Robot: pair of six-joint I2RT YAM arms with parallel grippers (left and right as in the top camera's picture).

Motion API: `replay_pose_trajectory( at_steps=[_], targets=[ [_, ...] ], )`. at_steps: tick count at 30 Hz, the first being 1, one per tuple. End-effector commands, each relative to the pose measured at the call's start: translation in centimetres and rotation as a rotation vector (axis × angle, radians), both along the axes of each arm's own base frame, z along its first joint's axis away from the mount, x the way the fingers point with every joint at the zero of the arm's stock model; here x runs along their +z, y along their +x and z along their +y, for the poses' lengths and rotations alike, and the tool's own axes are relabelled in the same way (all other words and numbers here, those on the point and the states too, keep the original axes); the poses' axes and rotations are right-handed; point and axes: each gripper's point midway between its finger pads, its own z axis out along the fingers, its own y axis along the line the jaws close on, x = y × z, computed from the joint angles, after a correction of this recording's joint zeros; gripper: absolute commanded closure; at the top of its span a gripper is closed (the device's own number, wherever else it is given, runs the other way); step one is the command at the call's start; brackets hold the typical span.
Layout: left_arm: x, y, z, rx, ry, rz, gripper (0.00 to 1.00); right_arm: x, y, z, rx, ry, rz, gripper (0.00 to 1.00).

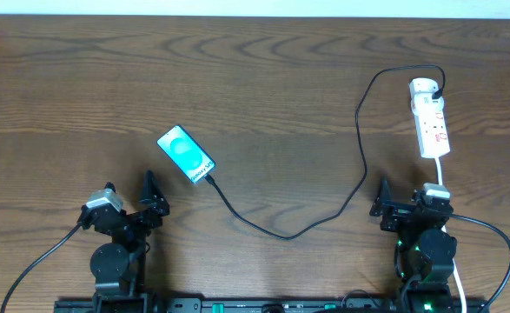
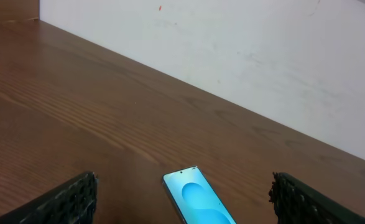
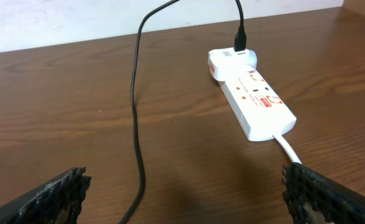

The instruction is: Plug charger to phone and switch on socket

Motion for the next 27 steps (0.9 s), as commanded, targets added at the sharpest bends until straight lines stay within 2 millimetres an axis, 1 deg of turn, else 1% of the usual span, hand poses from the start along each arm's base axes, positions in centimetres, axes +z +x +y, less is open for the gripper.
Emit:
replay_pose_trajectory(
  at_steps=[1, 8, 21, 24, 27],
  targets=[
    [-1.8, -0.1, 0.3, 0.013, 0.005, 0.053, 0.11, -0.1, 0.0, 0.2, 0.019, -0.029, 0.005, 0.01],
    [-1.8, -0.1, 0.3, 0.013, 0.005, 0.053, 0.11, -0.1, 0.0, 0.6, 0.05, -0.049, 0.009, 0.01],
    [-1.8, -0.1, 0.3, 0.013, 0.005, 0.053, 0.11, 0.1, 0.0, 0.6, 0.048, -0.047, 0.0, 0.01],
    [-1.8, -0.1, 0.3, 0.013, 0.005, 0.053, 0.11, 1.5, 0.0, 0.6, 0.046, -0.047, -0.062, 0.01],
    [-1.8, -0.1, 0.3, 0.013, 0.005, 0.053, 0.11, 4.0, -0.3, 0.6, 0.042, -0.047, -0.172, 0.01]
  ],
)
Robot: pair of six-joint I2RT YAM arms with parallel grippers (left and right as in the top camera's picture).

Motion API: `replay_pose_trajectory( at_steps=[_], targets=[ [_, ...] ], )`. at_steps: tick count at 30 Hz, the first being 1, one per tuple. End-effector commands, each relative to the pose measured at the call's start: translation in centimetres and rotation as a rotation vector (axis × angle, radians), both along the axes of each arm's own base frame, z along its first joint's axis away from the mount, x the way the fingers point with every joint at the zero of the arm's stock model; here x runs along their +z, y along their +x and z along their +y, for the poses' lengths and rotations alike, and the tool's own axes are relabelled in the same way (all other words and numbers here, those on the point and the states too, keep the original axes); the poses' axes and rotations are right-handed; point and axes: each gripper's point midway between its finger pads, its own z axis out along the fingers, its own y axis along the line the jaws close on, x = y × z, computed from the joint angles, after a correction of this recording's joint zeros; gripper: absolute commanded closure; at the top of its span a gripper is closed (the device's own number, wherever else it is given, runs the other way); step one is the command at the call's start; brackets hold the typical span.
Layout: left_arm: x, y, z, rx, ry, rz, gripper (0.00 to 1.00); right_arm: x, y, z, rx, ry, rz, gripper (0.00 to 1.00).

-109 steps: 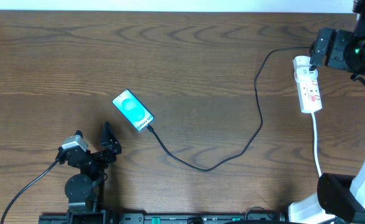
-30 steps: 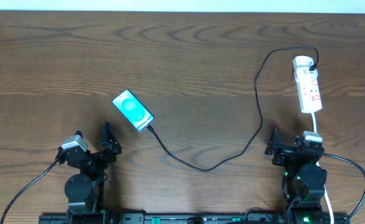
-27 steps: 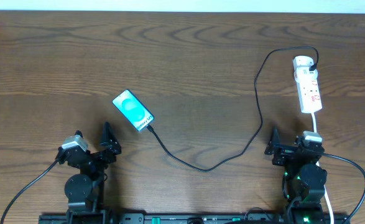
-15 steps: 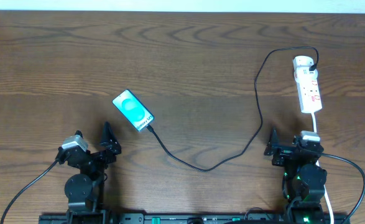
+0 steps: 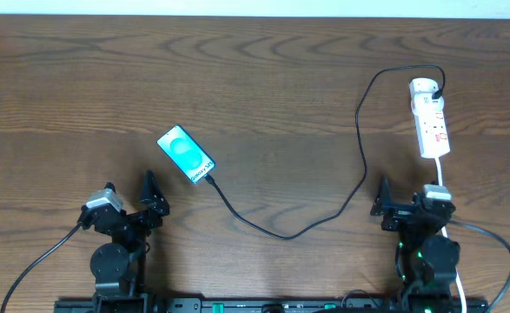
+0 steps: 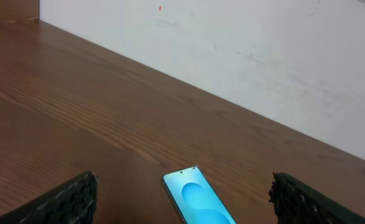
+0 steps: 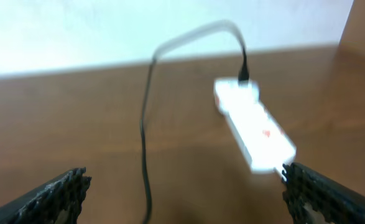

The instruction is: Plug charger to phone and switch on socket

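A phone (image 5: 185, 156) with a lit teal screen lies left of the table's middle, also seen in the left wrist view (image 6: 198, 202). A black charger cable (image 5: 324, 213) runs from the phone's lower right end across to a white socket strip (image 5: 430, 123) at the far right, blurred in the right wrist view (image 7: 254, 132). Whether the plug sits inside the phone cannot be told. My left gripper (image 5: 131, 204) rests open at the near left, behind the phone. My right gripper (image 5: 408, 202) is open at the near right, just short of the strip's near end.
The strip's white lead (image 5: 450, 252) runs past the right arm toward the table's front edge. A pale wall (image 6: 232, 56) stands behind the far edge of the wooden table (image 5: 263, 78).
The right arm has shifted a little, and its wrist view is now blurred and tilted, with the socket strip sitting lower and more central. Phone, cable and left gripper are unchanged.
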Motion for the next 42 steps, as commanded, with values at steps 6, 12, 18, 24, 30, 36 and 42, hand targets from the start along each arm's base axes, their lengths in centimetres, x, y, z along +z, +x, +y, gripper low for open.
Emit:
replay_pose_trajectory(
  at_steps=[6, 12, 18, 24, 30, 36, 42],
  targets=[
    [-1.78, -0.11, 0.26, 0.012, 0.005, 0.053, 0.11, 2.64, -0.37, 0.22, 0.013, -0.012, -0.115, 0.01],
    [-1.78, -0.11, 0.26, 0.012, 0.005, 0.053, 0.11, 2.54, -0.37, 0.27, 0.015, -0.012, -0.112, 0.01],
    [-1.78, -0.11, 0.26, 0.012, 0.005, 0.053, 0.11, 2.54, -0.37, 0.27, 0.015, -0.012, -0.112, 0.01],
    [-1.77, -0.11, 0.26, 0.012, 0.005, 0.053, 0.11, 2.54, -0.37, 0.27, 0.015, -0.012, -0.112, 0.01],
    [-1.78, -0.11, 0.26, 0.012, 0.005, 0.053, 0.11, 2.54, -0.37, 0.27, 0.015, -0.012, -0.112, 0.01],
    [-1.78, -0.11, 0.26, 0.012, 0.005, 0.053, 0.11, 2.54, -0.37, 0.27, 0.015, -0.012, -0.112, 0.01],
    [-1.79, -0.11, 0.26, 0.012, 0.005, 0.053, 0.11, 2.54, -0.37, 0.27, 0.015, -0.012, -0.112, 0.01]
  ],
)
